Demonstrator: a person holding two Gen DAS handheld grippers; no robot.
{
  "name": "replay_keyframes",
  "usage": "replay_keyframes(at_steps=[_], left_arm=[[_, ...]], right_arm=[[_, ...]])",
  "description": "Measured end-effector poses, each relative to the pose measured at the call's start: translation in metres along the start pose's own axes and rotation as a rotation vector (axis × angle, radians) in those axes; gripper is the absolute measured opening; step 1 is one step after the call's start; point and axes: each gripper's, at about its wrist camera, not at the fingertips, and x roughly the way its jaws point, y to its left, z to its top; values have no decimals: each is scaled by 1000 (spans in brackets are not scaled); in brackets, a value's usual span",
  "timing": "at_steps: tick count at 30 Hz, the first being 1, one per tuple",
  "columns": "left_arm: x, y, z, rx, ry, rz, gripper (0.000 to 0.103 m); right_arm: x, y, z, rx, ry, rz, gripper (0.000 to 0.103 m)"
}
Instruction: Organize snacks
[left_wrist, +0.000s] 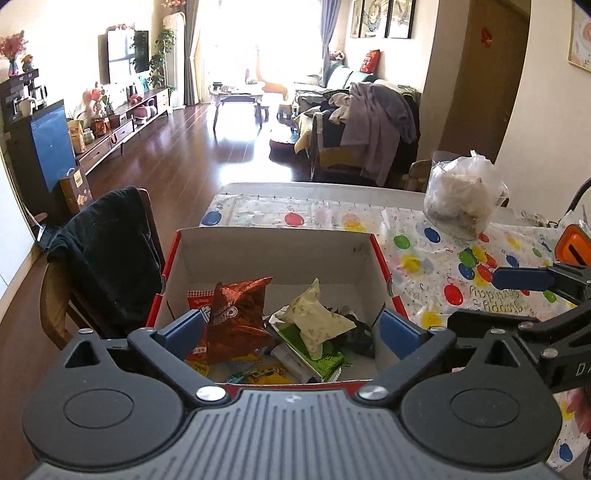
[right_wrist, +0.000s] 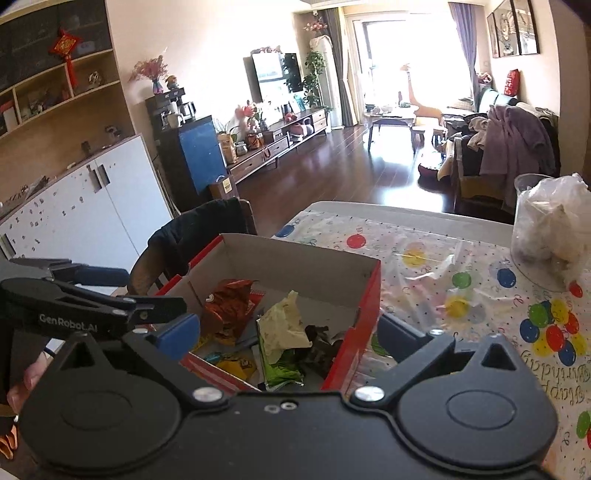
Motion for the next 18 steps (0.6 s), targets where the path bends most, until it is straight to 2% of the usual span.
replay_keyframes(at_steps=[10, 18], left_arm=[[-5, -4, -4, 2, -4, 42, 102], [-10, -11, -4, 9, -7, 37, 102]], right_arm=[[-10, -4, -5, 4, -10, -1, 103], [-13, -6, -9, 24, -1, 11, 103]])
